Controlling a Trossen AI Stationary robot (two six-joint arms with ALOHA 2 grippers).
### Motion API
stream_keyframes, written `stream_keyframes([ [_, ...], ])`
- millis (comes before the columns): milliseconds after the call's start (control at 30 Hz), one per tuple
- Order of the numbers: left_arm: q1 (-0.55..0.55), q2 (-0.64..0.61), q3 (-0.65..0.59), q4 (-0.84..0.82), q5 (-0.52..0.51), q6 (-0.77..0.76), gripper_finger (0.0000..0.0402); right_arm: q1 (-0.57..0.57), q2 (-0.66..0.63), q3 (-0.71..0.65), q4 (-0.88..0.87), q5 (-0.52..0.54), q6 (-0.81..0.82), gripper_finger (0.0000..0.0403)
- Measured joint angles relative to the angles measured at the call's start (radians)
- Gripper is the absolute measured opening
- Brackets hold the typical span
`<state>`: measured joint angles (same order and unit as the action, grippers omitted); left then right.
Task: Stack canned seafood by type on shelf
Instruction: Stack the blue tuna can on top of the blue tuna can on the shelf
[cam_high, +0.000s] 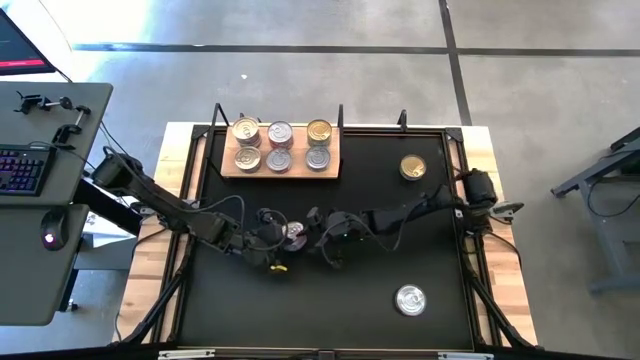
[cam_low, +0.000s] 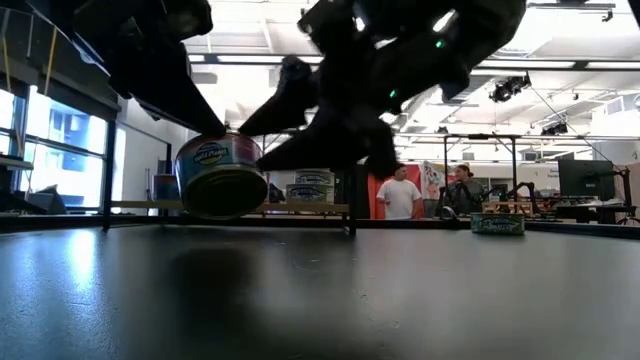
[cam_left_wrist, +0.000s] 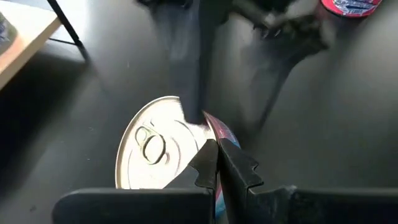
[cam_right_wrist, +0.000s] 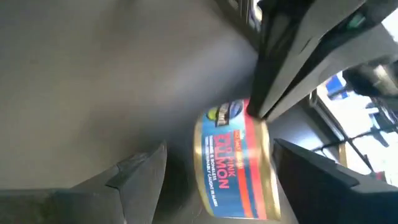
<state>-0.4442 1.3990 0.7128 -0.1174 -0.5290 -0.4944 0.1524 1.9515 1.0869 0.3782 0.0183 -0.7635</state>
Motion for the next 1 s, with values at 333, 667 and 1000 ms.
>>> stream_keyframes([
  [333, 0.002, 0.010, 0.000, 0.017, 0.019, -0.001, 0.0000, 0.002, 0.119, 0.073, 0.056, 0.133, 0.099, 0.0275],
  [667, 0.002, -0.019, 0.001, -0.055, -0.006, 0.043, 0.0051, -0.005, 0.119, 0.071, 0.054, 0.032, 0.378, 0.0167],
  [1000, 0.002, -0.107, 0.001, -0.141, 0.010, 0.366, 0.0211, -0.016, 0.118, 0.071, 0.091, 0.033, 0.565, 0.0167],
])
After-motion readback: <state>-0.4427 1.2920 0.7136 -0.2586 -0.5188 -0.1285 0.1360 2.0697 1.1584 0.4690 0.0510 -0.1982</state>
